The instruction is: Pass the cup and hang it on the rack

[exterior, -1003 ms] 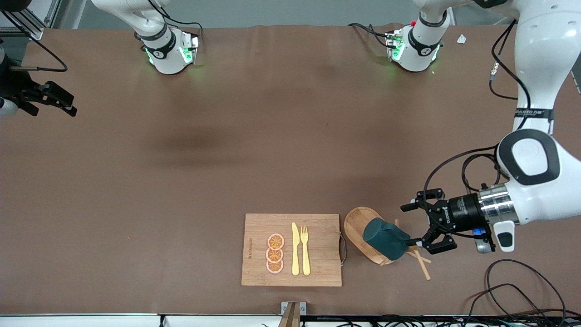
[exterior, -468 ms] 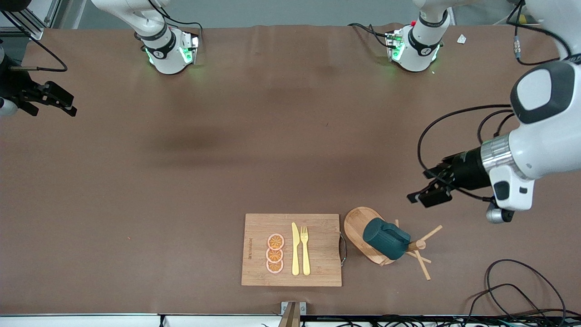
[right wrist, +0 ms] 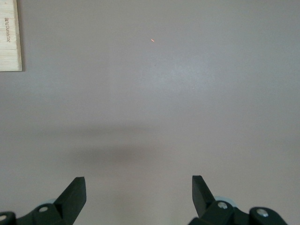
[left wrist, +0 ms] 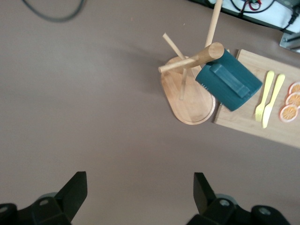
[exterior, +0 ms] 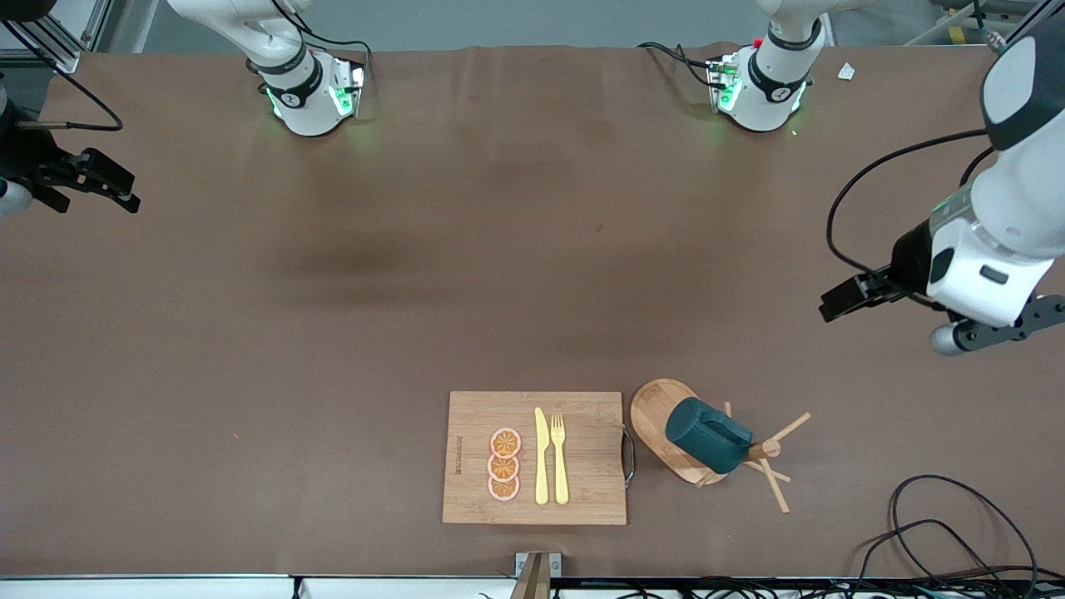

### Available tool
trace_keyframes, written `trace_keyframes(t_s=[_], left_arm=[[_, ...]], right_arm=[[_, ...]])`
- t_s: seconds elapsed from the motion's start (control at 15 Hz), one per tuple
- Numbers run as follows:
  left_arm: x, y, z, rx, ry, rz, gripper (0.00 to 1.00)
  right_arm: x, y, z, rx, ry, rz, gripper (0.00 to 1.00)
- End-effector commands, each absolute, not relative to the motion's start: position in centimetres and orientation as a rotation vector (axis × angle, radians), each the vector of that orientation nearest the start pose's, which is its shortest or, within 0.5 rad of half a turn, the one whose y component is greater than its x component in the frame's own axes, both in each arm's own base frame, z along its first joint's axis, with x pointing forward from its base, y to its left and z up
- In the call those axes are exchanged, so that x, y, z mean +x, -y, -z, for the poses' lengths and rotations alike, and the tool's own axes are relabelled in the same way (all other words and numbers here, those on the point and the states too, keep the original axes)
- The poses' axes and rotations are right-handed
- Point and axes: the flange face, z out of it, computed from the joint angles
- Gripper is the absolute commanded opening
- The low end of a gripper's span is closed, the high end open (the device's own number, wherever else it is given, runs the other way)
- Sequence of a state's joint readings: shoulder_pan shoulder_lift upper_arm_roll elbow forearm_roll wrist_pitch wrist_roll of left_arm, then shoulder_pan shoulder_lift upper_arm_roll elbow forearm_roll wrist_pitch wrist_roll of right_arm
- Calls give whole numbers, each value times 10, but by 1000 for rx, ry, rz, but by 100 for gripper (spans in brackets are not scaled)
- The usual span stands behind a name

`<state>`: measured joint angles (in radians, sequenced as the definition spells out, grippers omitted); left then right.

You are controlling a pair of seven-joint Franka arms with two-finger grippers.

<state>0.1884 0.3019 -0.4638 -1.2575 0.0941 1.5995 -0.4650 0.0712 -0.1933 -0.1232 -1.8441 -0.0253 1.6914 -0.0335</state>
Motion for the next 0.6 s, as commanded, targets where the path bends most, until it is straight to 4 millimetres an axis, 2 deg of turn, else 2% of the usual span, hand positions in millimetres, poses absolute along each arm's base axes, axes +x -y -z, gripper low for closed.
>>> trace_keyframes(t_s=[0.0,0.07,0.13,0.27,0.33,0.53], left_arm=[[606,104,-641,-3141,161,119,100],[600,107,-640,-3130,146,69,100],[592,109,-652,-3123,124,83,100],[585,97,-659,-3102,46,87,100],[574,91,-667,-3088,-18,80,100],[549,85,-668,-3086,-60,40,100]], right_arm=[[501,37,-608,-3139,-6,56,100],[501,36,-608,-3139,-4,56,100],[501,37,-609,-3139,-9,58,100],[501,37,-607,-3138,-2,49,100],[502,37,-608,-3139,-2,56,100],[502,37,-610,-3140,-2,58,100]])
